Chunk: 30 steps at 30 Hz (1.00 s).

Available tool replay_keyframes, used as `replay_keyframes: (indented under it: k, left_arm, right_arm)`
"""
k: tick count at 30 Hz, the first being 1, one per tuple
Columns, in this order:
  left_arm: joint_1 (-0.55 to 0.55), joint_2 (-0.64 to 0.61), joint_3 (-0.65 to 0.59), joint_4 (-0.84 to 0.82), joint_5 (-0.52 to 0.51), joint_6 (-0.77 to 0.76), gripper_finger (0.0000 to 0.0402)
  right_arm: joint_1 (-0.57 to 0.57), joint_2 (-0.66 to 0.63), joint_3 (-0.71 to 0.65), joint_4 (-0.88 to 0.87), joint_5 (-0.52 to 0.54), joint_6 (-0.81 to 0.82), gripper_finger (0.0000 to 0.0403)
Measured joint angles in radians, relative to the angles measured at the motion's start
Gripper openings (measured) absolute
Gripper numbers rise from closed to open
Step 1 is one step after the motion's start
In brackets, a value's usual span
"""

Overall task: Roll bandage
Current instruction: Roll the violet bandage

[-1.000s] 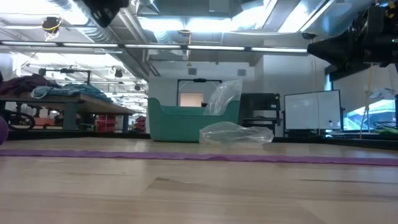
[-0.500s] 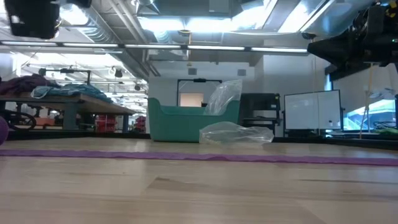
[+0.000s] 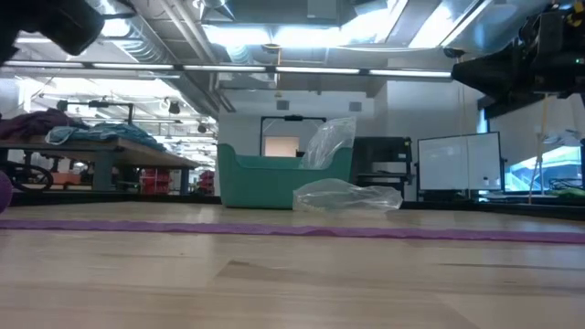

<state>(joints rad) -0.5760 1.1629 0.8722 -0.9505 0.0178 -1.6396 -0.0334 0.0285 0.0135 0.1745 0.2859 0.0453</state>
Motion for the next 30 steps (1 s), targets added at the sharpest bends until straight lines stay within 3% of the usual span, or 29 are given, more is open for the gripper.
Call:
replay_keyframes:
  k: [6, 12, 25, 30]
  left_arm:
    - [-0.065, 0.019, 0.0, -0.01, -0.056, -0.145, 0.0206]
    - [-0.108, 0.101, -0.001, -0.045, -0.1, -0.205, 0.021]
    - [-0.126, 0.2, -0.005, 0.01, -0.21, -0.192, 0.0202]
    - [-0.162, 0.198, -0.086, 0.078, -0.208, -0.287, 0.0202]
  right_arm:
    - [0.0, 0.0, 0.0, -0.024, -0.021, 0.005, 0.0172]
    - [0.0, 0.0, 0.0, -0.028, -0.034, 0.03, 0.0219]
    - [0.0, 0.0, 0.0, -0.022, -0.034, 0.03, 0.0227]
    - [0.0, 0.0, 0.0, -0.022, -0.034, 0.029, 0.0227]
